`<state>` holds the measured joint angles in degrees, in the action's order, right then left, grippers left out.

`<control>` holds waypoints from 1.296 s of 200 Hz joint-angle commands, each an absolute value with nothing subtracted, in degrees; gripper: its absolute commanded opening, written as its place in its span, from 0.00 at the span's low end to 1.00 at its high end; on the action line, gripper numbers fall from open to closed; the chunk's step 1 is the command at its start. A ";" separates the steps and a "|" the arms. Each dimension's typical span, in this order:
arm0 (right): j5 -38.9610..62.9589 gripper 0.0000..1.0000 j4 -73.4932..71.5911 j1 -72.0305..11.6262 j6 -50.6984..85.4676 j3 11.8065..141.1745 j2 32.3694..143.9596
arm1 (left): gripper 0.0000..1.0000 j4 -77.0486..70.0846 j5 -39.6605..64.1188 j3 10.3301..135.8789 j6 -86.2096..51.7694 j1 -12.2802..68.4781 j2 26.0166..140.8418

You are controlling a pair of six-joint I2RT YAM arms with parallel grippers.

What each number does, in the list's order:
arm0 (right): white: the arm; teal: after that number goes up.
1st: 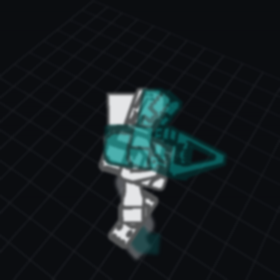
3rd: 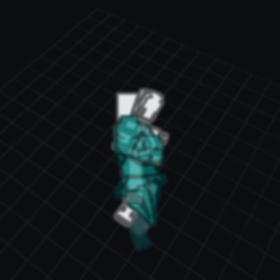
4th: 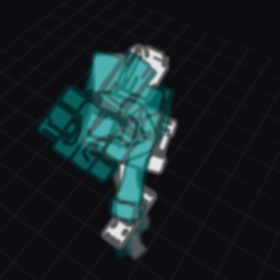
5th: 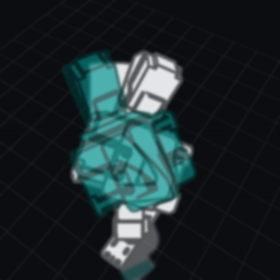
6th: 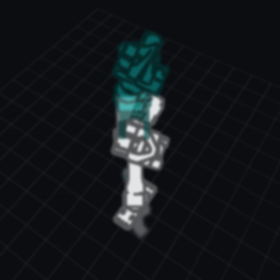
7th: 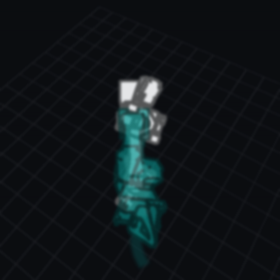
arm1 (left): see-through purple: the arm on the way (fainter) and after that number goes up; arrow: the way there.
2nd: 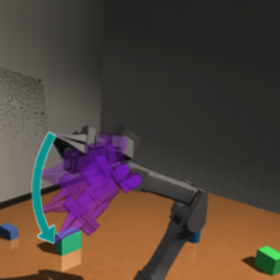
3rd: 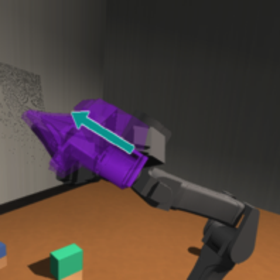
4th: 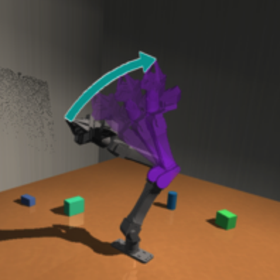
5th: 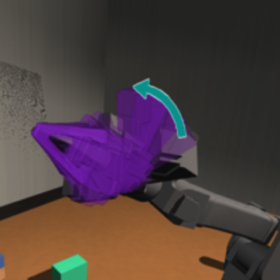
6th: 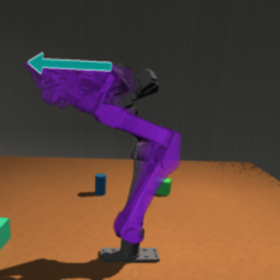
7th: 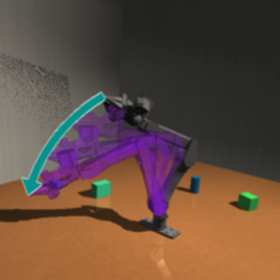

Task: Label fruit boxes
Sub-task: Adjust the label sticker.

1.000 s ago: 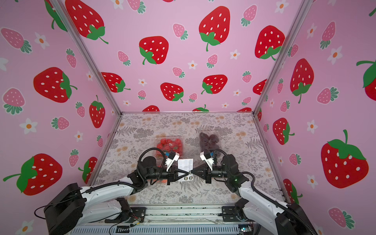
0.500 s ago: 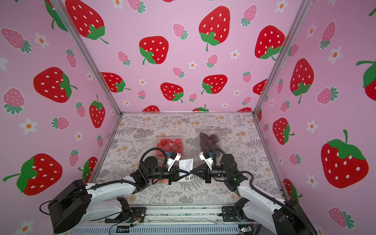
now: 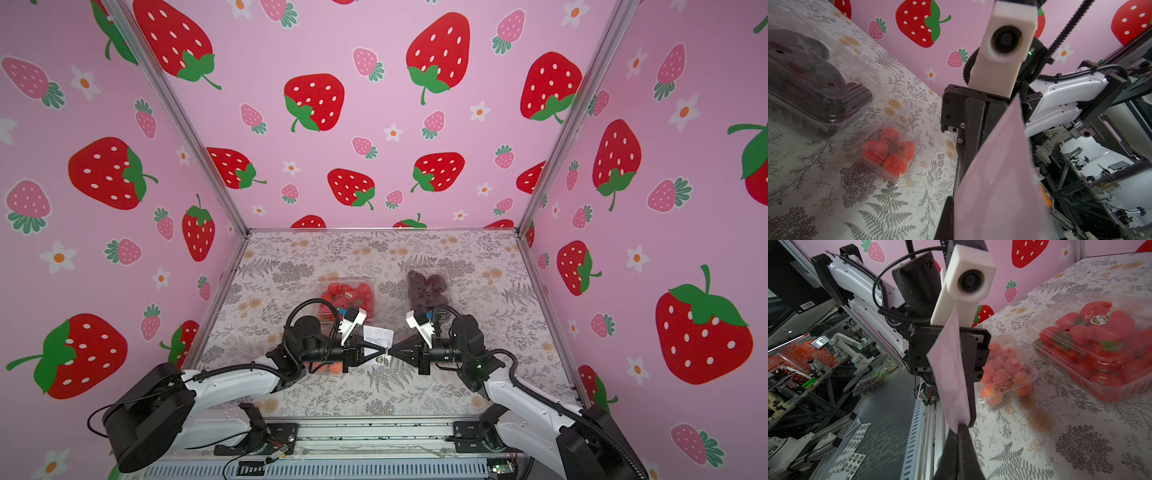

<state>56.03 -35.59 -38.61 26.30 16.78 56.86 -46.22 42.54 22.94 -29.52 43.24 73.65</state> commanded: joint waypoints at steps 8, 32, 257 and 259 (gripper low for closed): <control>58.27 0.00 -36.68 -39.18 25.95 18.41 57.55 | 0.00 -50.45 41.14 22.09 -30.04 42.55 73.14; 53.69 0.09 -33.24 -36.98 25.81 17.93 55.49 | 0.00 -49.84 41.40 21.11 -29.88 42.34 71.10; 59.36 0.00 -38.96 -40.78 26.10 20.94 63.64 | 0.00 -57.94 45.09 21.78 -32.26 43.20 76.86; 59.44 0.00 -38.94 -40.78 26.10 20.88 63.55 | 0.00 -57.95 44.98 21.77 -32.23 43.19 76.89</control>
